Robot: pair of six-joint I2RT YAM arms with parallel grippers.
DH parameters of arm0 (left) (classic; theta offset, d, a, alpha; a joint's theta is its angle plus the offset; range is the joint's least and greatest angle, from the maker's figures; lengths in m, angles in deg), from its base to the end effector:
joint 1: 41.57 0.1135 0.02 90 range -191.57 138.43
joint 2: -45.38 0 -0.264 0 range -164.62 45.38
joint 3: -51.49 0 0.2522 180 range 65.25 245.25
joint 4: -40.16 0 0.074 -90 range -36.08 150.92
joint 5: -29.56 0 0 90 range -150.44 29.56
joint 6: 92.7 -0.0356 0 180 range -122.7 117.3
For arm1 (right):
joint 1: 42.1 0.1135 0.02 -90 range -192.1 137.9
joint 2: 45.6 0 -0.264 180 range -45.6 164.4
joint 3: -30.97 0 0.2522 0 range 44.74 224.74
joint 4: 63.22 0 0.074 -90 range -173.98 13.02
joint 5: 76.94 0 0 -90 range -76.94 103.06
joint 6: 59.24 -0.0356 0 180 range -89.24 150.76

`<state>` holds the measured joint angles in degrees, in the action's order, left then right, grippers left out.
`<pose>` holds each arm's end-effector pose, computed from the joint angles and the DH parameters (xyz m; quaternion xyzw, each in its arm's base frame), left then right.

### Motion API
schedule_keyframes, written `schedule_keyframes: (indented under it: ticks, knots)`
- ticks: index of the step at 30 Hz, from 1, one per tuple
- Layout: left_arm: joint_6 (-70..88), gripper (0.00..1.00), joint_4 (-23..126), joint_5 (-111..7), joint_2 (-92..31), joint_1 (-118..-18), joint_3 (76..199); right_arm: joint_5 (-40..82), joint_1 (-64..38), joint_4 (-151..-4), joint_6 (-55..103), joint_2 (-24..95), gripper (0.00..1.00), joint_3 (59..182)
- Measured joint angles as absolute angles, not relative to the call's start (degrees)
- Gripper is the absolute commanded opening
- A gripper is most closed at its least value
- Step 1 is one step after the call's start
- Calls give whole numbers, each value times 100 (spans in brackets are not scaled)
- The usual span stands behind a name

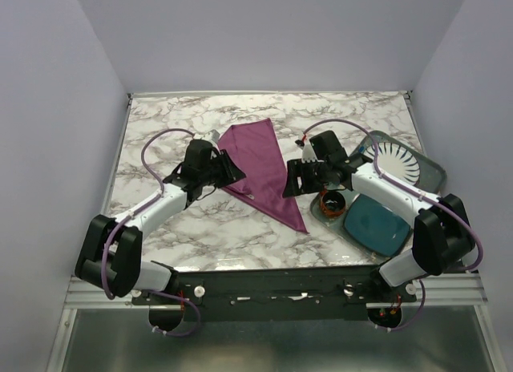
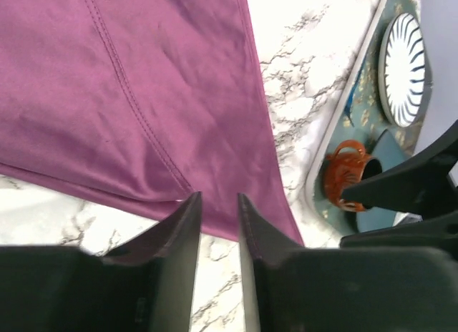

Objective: Fold the napkin, place the utensils inside, and roll it up
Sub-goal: Fold the napkin

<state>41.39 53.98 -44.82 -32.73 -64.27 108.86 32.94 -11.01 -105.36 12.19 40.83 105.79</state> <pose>0.2644 -0.1210 0.2211 -0.1006 0.8735 -0.3541 0.3185 0.2628 0.1726 0.2396 -0.1555 0.9247 0.2776 0.2092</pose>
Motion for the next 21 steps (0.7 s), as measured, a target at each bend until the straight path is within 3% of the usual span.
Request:
schedule_keyframes:
  ticks: [6,12,21]
  knots:
    - [4214,14,5337,-4349,-3749,-6405,11072,3294,-1112,-10528,1169,4035,73,10505]
    - [4345,12,4976,-4027,-4674,-6407,11088,3309,-1153,-10528,1147,3976,73,10501]
    - [4448,12,4631,-3933,-4694,-6407,10611,3339,-1184,-10523,1149,3969,73,10477]
